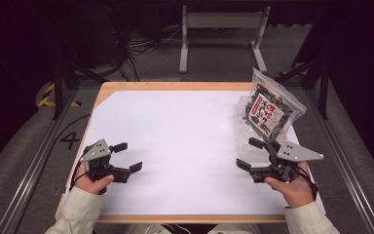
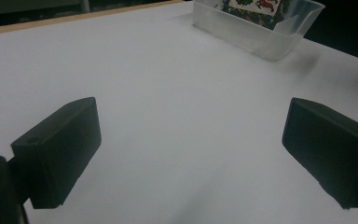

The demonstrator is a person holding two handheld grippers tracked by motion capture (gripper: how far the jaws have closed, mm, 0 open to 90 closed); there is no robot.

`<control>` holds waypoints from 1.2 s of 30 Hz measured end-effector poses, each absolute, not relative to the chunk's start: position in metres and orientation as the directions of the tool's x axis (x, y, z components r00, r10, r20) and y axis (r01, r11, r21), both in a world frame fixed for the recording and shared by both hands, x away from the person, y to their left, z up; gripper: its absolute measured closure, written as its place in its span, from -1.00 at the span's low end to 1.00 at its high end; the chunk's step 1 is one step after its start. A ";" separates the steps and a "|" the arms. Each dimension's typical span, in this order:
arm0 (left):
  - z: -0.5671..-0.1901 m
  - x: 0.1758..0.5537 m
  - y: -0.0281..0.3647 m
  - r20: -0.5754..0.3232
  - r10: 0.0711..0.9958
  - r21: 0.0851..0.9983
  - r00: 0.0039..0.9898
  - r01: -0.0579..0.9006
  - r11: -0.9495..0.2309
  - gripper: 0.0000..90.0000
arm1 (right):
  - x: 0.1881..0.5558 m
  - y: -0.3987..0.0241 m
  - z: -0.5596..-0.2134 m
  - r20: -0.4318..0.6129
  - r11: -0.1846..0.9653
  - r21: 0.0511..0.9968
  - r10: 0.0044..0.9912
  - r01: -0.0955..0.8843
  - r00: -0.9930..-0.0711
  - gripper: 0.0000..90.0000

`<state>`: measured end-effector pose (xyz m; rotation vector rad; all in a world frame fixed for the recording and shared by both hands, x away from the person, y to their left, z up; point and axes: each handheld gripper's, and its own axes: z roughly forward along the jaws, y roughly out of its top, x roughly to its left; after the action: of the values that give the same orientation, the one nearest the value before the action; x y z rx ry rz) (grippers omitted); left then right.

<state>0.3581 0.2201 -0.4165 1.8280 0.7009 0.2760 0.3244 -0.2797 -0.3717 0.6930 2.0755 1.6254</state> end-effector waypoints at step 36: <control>-0.432 0.353 0.215 -0.137 0.518 0.929 0.844 0.291 -0.229 -0.94 | 0.341 -0.255 -0.444 0.015 0.265 0.939 0.603 0.218 -0.797 -0.56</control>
<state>0.3530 0.2152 -0.4322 1.8300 0.6124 0.2372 0.3411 -0.2551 -0.4437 0.7497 2.1951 1.5437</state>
